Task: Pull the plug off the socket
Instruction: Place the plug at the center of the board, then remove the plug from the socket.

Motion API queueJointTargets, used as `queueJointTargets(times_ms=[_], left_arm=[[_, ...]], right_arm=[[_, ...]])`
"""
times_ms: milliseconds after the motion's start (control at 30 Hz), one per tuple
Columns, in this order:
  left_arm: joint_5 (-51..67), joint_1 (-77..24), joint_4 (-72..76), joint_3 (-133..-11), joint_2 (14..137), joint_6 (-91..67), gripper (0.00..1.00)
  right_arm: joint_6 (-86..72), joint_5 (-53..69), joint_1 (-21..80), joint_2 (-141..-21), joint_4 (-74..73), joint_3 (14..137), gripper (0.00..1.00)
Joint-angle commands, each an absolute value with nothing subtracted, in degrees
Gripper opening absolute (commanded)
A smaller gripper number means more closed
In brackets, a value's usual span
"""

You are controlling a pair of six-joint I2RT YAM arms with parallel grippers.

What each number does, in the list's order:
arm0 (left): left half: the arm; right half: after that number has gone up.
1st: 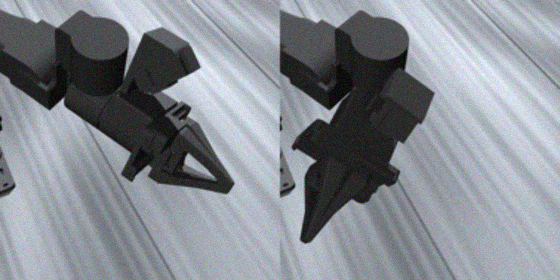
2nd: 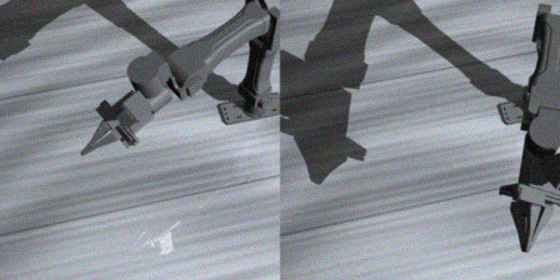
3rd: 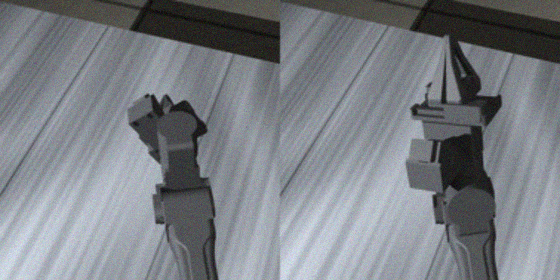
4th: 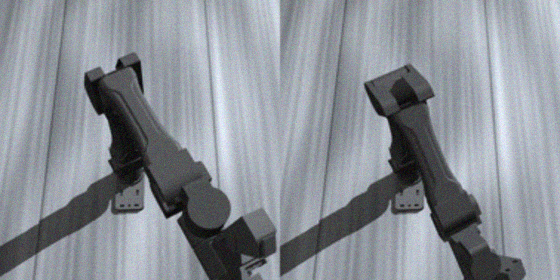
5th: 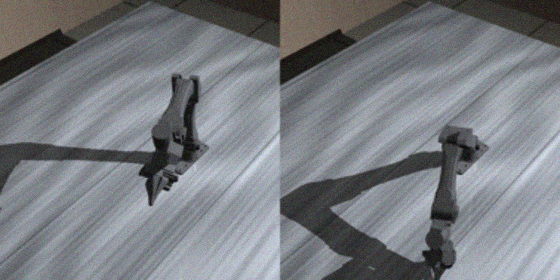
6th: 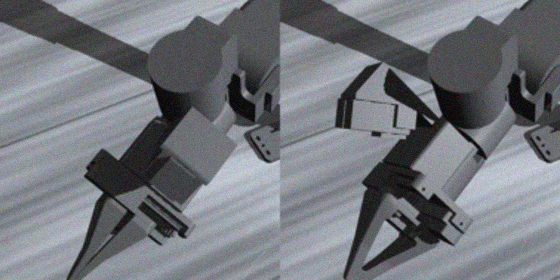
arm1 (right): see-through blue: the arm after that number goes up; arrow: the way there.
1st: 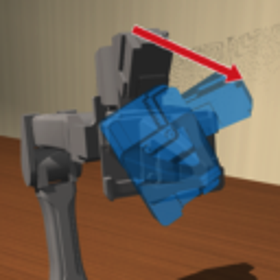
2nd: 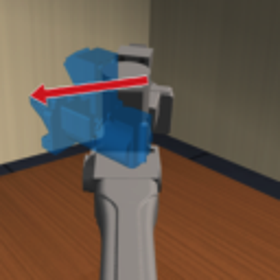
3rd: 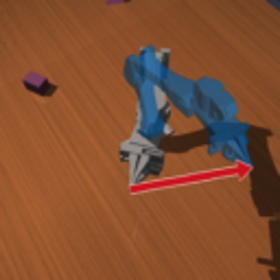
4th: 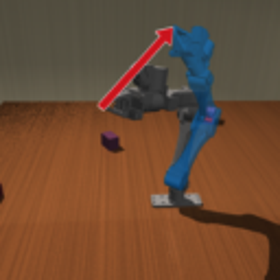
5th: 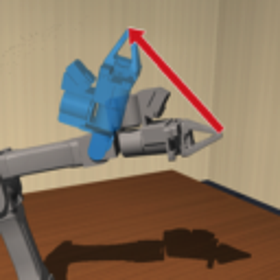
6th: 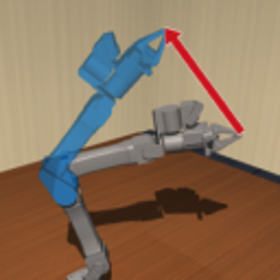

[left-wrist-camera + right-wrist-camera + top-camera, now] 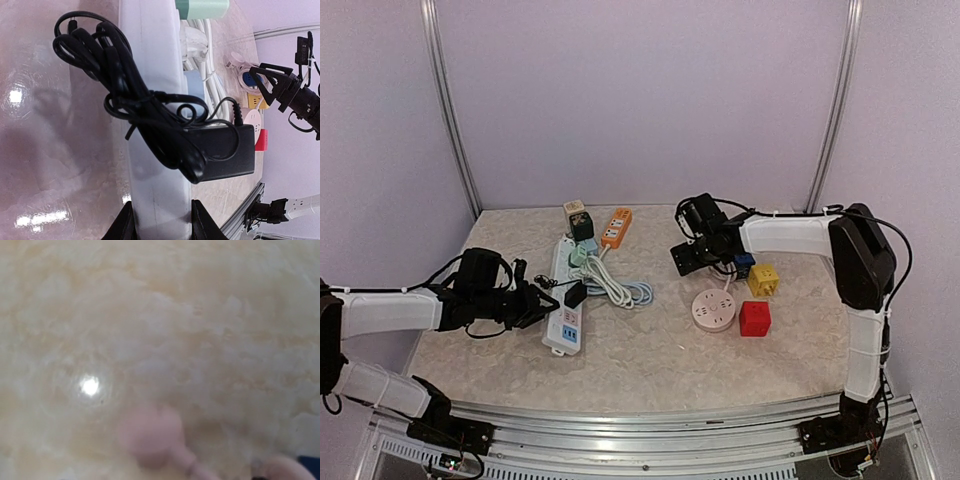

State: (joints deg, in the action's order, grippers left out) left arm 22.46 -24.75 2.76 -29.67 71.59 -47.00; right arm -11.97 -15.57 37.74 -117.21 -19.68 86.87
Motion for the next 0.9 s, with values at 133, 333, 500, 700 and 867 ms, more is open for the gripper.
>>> queueJointTargets(times_ms=[133, 333, 500, 700, 867], left_arm=[[28.7, -26.9, 8.3, -30.4, 69.2, -43.5, 0.01], [28.1, -26.9, 3.0, -34.7, 71.4, -42.6, 0.0], [29.5, -28.0, 2.4, -40.8, 75.0, -41.9, 0.0], [29.7, -30.8, 2.2, -47.1, 79.4, -41.3, 0.0], [29.3, -31.5, 3.3, -48.3, 81.4, -41.5, 0.0]], right_arm=[[-11.6, -10.0, 37.5, -106.5, -16.0, 80.8, 0.83], [-17.8, -1.4, 39.2, -98.1, -12.0, 75.6, 0.84], [-27.6, 2.2, 43.7, -94.4, -5.7, 71.8, 0.84], [-36.5, 1.7, 49.7, -95.8, -0.2, 71.4, 0.82], [-41.6, 1.9, 52.4, -100.5, 2.9, 72.9, 0.78]])
